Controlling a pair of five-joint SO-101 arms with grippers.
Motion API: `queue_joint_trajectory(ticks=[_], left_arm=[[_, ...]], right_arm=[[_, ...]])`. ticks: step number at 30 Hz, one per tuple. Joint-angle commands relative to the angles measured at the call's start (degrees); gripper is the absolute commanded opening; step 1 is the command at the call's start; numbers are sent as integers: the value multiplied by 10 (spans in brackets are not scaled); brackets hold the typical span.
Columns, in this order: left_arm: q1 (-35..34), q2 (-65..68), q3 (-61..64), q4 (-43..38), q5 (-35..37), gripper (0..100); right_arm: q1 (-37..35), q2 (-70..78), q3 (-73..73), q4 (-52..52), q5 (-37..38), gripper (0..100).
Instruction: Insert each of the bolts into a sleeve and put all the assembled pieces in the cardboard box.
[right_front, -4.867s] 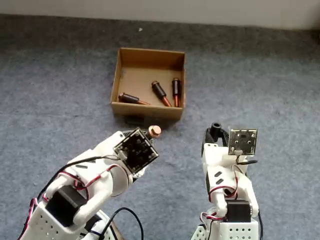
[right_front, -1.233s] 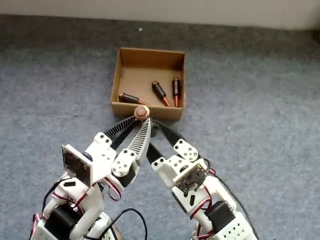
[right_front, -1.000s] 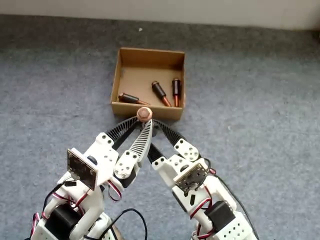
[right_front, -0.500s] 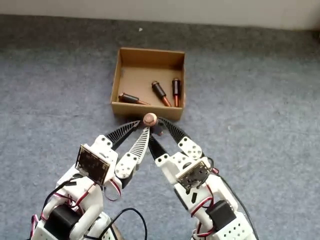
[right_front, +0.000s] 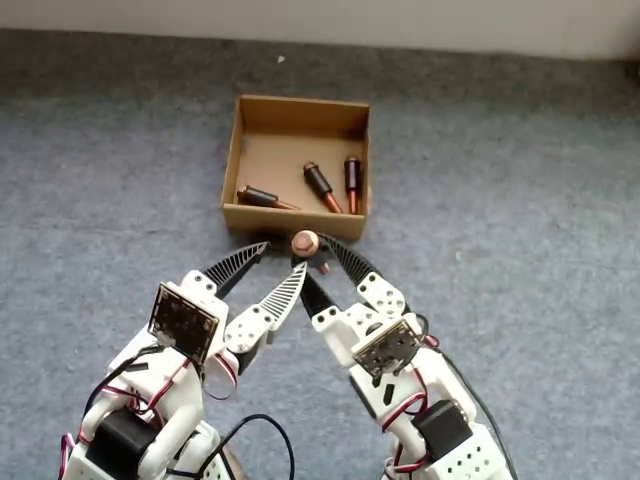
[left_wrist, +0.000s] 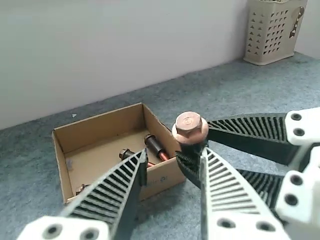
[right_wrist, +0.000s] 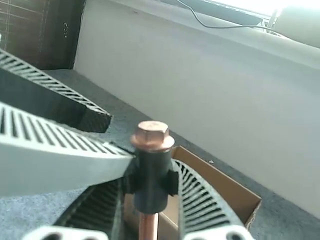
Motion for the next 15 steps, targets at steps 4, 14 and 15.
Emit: queue_joint_trajectory(ticks=[4, 14, 15], left_arm=[[-102, -1, -18, -4, -5, 124], [-260, -2, 84, -3, -88, 20], [-277, -2, 101, -3, -88, 17]], right_arm=[[65, -9, 62, 10, -25, 6], [84, -9, 62, 58, -32, 6], [84, -9, 62, 60, -32, 6]])
